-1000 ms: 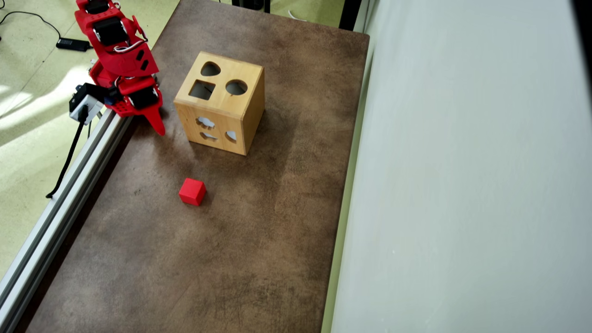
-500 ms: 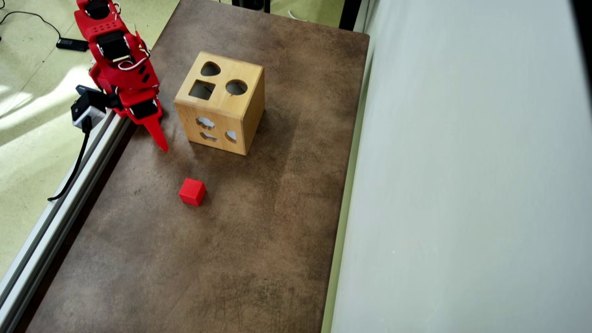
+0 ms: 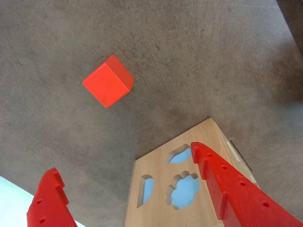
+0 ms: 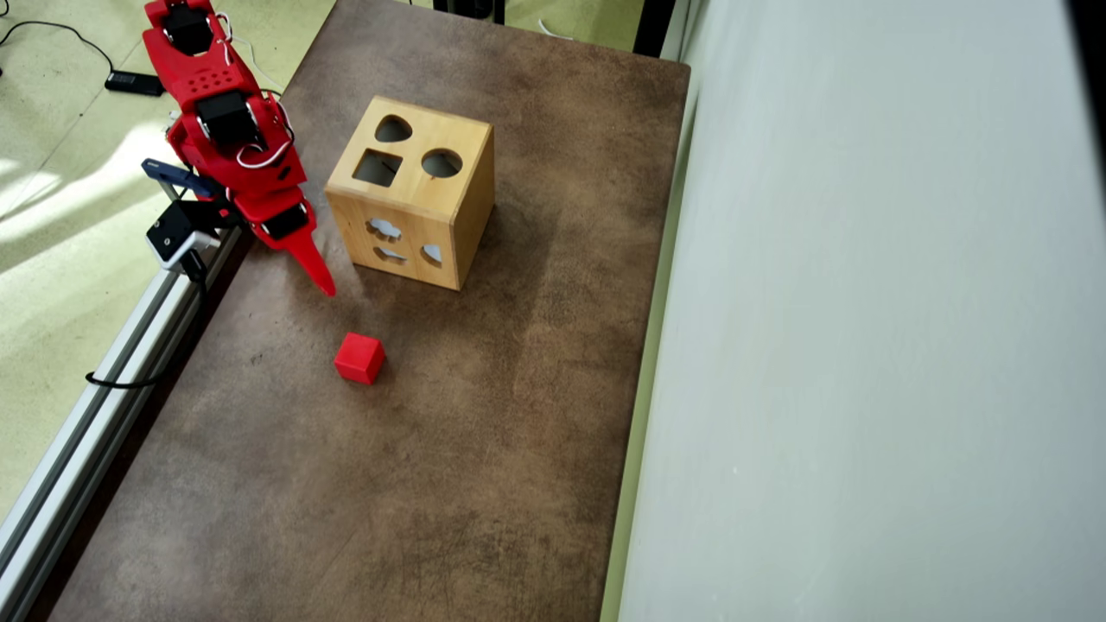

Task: Pick and place the red cube on the square hole

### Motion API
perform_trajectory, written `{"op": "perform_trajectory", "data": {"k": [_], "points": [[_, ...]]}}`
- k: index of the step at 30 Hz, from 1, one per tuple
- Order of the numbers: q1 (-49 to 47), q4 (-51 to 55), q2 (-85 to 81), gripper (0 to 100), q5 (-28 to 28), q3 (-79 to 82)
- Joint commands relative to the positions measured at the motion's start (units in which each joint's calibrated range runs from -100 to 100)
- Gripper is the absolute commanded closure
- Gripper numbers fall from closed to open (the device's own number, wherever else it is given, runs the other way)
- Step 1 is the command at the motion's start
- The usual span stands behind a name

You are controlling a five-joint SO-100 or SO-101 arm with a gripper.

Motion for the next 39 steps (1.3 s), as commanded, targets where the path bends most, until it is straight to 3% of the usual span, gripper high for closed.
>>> {"op": "perform_trajectory", "data": {"k": [1,16,39], "points": [[-0.8,0.2,1.0,59,0.4,-0.3],[0.0,-0.7,9.4,59,16.4,-1.2],[-0.5,-8.2,22.0,59,17.7,-1.3]]}}
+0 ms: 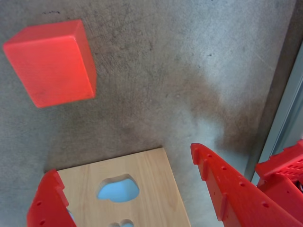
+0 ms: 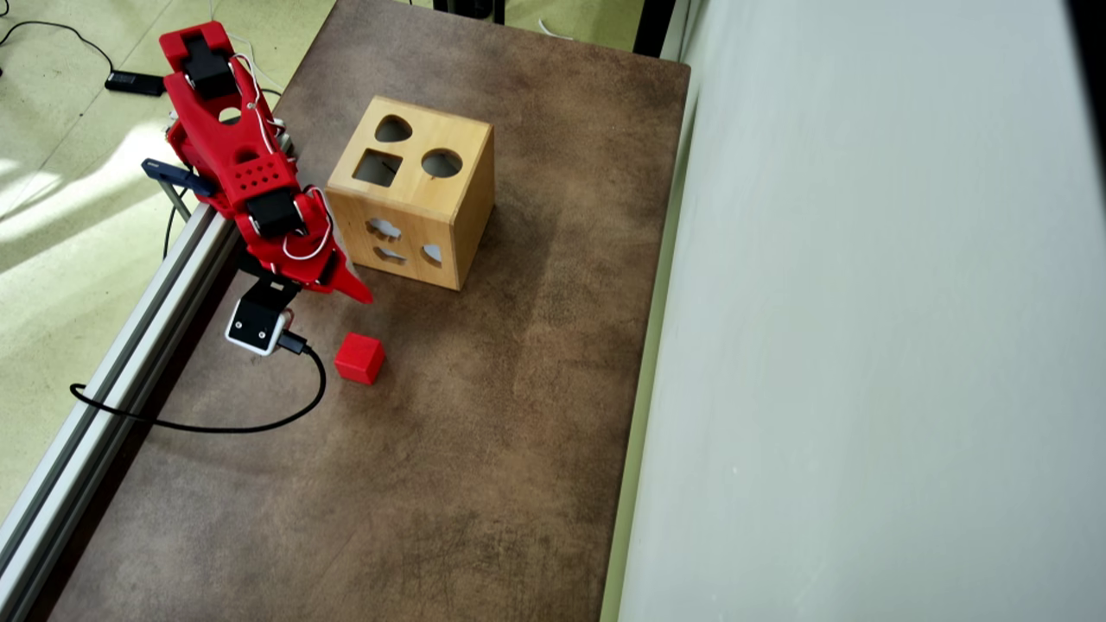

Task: Pick and place the red cube on the square hole

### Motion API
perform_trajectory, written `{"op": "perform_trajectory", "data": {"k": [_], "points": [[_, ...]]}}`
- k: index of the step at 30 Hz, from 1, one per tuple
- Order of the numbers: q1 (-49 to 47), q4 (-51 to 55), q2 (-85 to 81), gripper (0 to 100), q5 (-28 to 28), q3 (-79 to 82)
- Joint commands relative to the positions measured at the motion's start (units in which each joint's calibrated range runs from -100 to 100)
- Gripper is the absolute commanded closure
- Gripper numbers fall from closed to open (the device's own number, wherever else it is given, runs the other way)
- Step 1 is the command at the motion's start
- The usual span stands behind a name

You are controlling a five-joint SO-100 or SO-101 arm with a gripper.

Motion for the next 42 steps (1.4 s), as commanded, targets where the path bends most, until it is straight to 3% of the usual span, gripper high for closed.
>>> {"op": "perform_trajectory", "data": {"k": [1,25,42], "points": [[-0.2,-2.3,-0.4,59,0.3,-1.3],[1.8,-16.2,4.6,59,1.2,-1.4],[1.6,-15.4,16.7,59,1.2,-13.7]]}}
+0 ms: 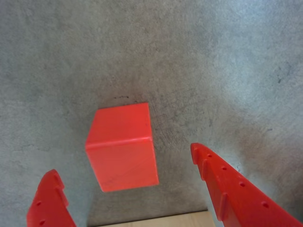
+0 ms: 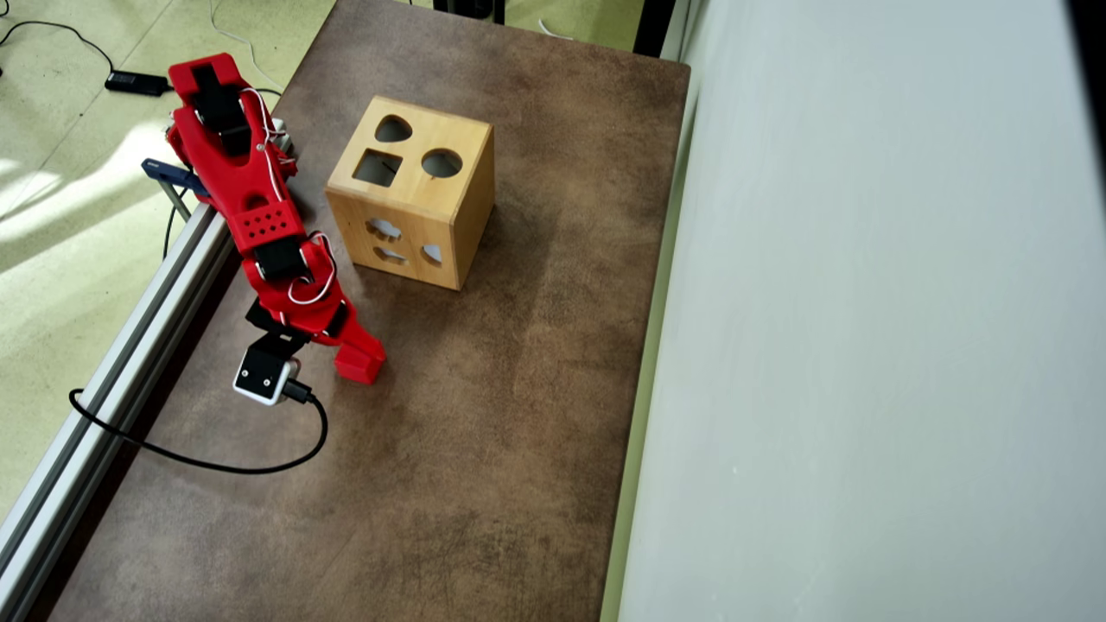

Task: Pick and place the red cube on the square hole

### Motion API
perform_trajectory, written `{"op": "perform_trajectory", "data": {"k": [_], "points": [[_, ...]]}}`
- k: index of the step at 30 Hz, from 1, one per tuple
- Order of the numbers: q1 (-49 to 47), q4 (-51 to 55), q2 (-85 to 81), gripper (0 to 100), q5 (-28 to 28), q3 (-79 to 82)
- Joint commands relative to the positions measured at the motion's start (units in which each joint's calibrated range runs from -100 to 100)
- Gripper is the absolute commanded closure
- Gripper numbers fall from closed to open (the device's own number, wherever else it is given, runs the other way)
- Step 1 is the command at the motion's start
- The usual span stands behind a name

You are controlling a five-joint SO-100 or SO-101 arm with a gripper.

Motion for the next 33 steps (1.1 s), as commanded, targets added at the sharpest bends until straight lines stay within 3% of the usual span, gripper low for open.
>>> {"op": "perform_trajectory", "data": {"k": [1,33], "points": [[-0.6,-0.3,0.4,59,0.2,-3.2],[-3.3,-0.9,6.7,59,-0.2,-5.3]]}}
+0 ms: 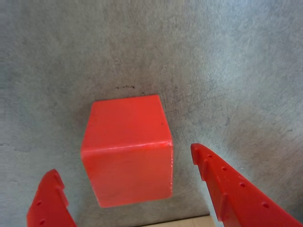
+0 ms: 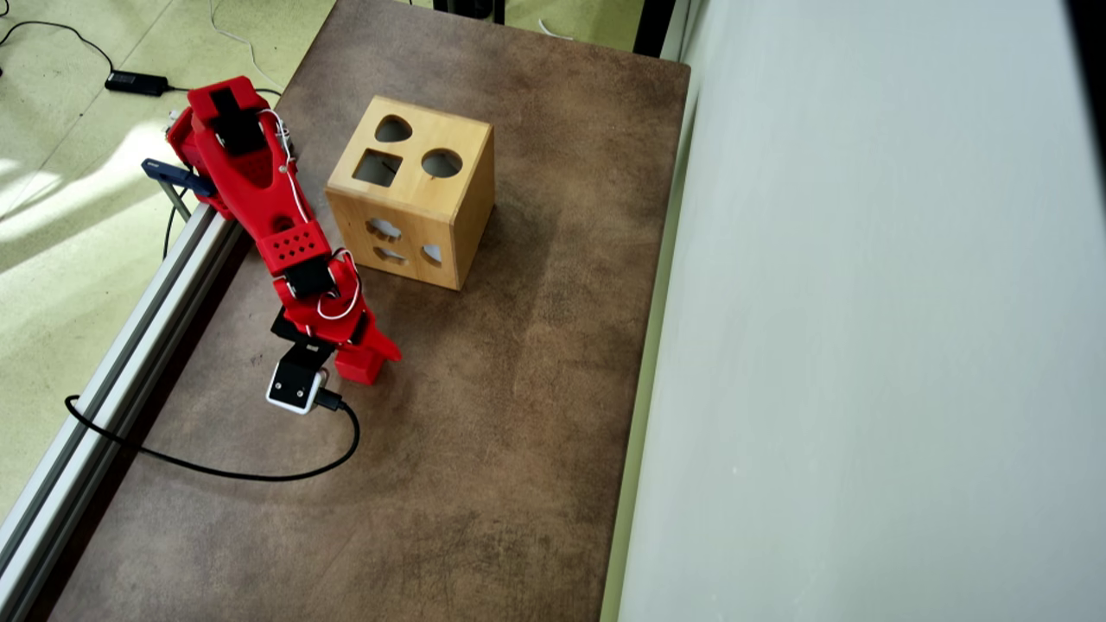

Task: Pick and place the red cube on the square hole

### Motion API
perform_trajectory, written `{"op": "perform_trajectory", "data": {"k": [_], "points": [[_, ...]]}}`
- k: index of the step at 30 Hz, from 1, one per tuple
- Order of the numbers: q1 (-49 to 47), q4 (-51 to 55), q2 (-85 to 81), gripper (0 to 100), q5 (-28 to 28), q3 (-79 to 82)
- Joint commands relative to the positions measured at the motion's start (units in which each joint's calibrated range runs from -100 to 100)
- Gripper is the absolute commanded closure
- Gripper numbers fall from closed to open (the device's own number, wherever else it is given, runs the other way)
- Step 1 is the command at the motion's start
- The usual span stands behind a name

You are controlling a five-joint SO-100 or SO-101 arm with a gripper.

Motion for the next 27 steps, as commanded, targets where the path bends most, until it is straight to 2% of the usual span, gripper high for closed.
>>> {"op": "perform_trajectory", "data": {"k": [1,27], "points": [[-0.6,-0.5,1.3,59,-0.2,-3.7],[-0.6,-0.5,3.7,61,-0.2,-5.7]]}}
